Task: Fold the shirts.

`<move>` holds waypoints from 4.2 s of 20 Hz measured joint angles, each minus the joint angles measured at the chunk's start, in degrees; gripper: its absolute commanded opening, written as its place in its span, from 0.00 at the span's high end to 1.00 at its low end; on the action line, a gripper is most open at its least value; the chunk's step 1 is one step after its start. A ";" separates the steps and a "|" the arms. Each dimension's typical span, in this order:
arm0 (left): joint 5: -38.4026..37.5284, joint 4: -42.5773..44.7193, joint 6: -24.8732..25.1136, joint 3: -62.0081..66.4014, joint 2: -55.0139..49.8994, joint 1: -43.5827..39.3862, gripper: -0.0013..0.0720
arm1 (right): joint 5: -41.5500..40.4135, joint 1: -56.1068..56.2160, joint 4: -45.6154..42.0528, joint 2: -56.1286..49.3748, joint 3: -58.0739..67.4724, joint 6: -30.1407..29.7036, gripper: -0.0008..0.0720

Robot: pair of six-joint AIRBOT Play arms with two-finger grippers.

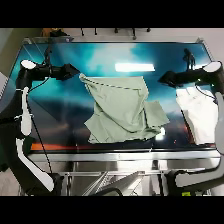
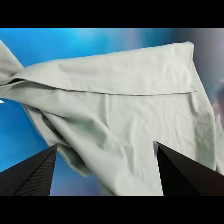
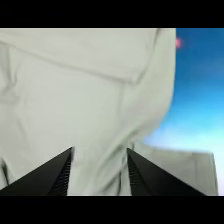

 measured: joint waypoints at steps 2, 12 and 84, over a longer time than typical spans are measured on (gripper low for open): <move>-0.79 0.00 -0.72 0.55 -0.13 0.17 0.07 | 1.38 -0.70 -4.96 9.01 -11.52 4.33 0.26; -2.86 -0.09 -3.67 1.09 -0.20 0.35 0.07 | -4.76 -1.29 -8.37 35.67 -55.17 10.14 0.26; -17.46 16.31 -4.85 -41.46 21.94 2.23 0.96 | 5.35 -5.29 -3.61 -12.79 7.82 8.79 0.65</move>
